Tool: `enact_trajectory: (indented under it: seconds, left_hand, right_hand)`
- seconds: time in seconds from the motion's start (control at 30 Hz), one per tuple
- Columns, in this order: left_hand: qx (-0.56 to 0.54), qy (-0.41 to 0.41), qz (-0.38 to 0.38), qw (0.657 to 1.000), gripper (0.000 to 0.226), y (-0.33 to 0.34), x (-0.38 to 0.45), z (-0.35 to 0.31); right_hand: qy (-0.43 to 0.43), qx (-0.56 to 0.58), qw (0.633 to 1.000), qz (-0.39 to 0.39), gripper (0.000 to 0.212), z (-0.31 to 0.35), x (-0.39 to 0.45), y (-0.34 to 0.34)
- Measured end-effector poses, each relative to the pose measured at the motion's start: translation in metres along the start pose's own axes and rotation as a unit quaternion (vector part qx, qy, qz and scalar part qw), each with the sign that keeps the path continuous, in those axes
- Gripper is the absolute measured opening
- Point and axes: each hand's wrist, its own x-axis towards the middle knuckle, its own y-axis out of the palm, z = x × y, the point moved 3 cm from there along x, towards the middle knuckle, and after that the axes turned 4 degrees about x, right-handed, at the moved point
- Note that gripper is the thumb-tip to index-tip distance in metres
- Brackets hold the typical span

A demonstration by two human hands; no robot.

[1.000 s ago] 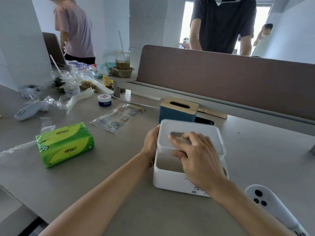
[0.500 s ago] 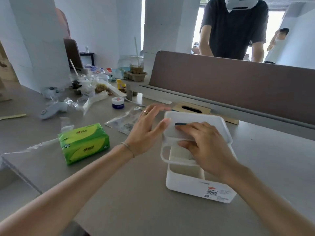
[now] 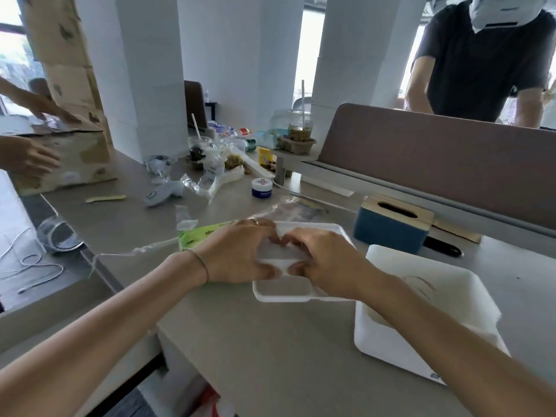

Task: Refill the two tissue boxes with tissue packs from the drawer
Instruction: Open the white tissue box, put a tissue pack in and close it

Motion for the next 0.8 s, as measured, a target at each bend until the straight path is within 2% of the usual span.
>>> enact_trajectory:
  seconds: [0.4,0.53,0.63,0.7,0.77,0.8]
  left_hand:
    - [-0.017,-0.010,0.044,0.999,0.056,0.056,-0.036,0.010]
    - [0.008,0.004,0.048,0.999,0.052,0.064,-0.039,0.017]
    - [-0.015,-0.003,-0.003,1.000,0.047,0.049,-0.043,0.029]
    - [-0.027,-0.010,-0.078,0.996,0.038,0.031,-0.045,0.043]
    - [0.001,-0.046,-0.141,0.989,0.035,0.016,-0.046,0.062]
    - [0.016,-0.080,-0.146,0.986,0.041,0.011,-0.046,0.073]
  right_hand:
    - [0.041,-0.036,0.995,0.081,0.051,0.000,-0.007,0.058]
    - [0.048,-0.033,0.990,0.129,0.042,0.005,-0.003,0.058]
    - [0.040,-0.015,0.994,0.105,0.033,0.017,0.016,0.045]
    - [0.035,0.001,0.998,0.054,0.026,0.022,0.037,0.038]
    - [0.043,0.009,0.999,0.024,0.025,0.026,0.058,0.038]
    - [0.051,0.011,0.998,0.023,0.031,0.027,0.068,0.041]
